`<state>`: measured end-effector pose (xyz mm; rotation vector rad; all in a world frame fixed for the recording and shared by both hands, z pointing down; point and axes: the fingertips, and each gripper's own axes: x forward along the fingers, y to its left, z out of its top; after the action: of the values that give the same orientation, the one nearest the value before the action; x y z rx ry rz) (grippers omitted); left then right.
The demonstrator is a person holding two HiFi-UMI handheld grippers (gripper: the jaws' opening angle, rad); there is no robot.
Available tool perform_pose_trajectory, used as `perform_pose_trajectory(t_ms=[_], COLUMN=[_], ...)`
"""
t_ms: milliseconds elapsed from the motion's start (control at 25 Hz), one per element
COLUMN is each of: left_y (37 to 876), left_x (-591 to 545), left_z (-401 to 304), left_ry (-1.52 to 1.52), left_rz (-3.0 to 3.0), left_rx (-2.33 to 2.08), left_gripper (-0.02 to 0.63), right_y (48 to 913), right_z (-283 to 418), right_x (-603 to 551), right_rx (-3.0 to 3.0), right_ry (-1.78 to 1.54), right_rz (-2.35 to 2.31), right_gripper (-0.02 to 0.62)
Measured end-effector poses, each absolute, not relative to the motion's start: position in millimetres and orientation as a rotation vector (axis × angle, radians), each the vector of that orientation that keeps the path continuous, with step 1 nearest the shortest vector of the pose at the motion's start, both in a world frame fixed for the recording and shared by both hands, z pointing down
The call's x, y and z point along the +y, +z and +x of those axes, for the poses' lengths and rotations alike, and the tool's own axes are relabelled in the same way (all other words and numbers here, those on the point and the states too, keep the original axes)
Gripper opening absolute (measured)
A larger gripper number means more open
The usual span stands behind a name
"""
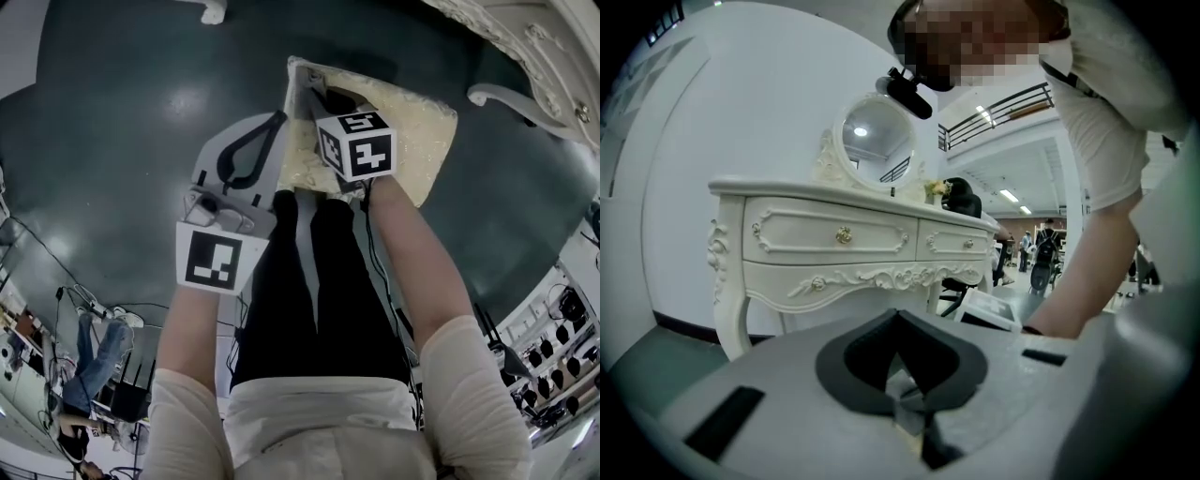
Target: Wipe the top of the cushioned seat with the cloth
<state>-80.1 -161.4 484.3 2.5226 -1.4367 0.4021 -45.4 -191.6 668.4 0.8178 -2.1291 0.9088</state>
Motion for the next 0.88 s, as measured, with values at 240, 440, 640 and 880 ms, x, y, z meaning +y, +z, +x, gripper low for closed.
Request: perform_pose_trajectory(t_ms=[240,440,640,880], left_y=[477.2,476.7,478.6,478.9], left_x=[-162.0,-161.6,-163.2,-160.4], left_z=[-66.5,-50.1,-29.3,2.1], left_ry=[0.364,0.388,0.406,0.404], left_rz=[2.529,2.546,2.584,2.59], left_rx=[-1.434,-1.417,-1.378,-1.349], left_gripper=[0.002,0.002,0.002,0.002], right_y=[664.4,664.0,664.7,663.2], right_z=[-21.5,10.6,45.8,88.9], right_x=[-190.3,-191.5,-195.3,-194.1], right_rx=[-2.093,-2.056,-2.021,-1.993], right_ry=[0.893,0.875,0.881,0.959], right_rz=[0.833,0.869,0.919,0.976], right_gripper=[0.031,0.031,0.031,0.031])
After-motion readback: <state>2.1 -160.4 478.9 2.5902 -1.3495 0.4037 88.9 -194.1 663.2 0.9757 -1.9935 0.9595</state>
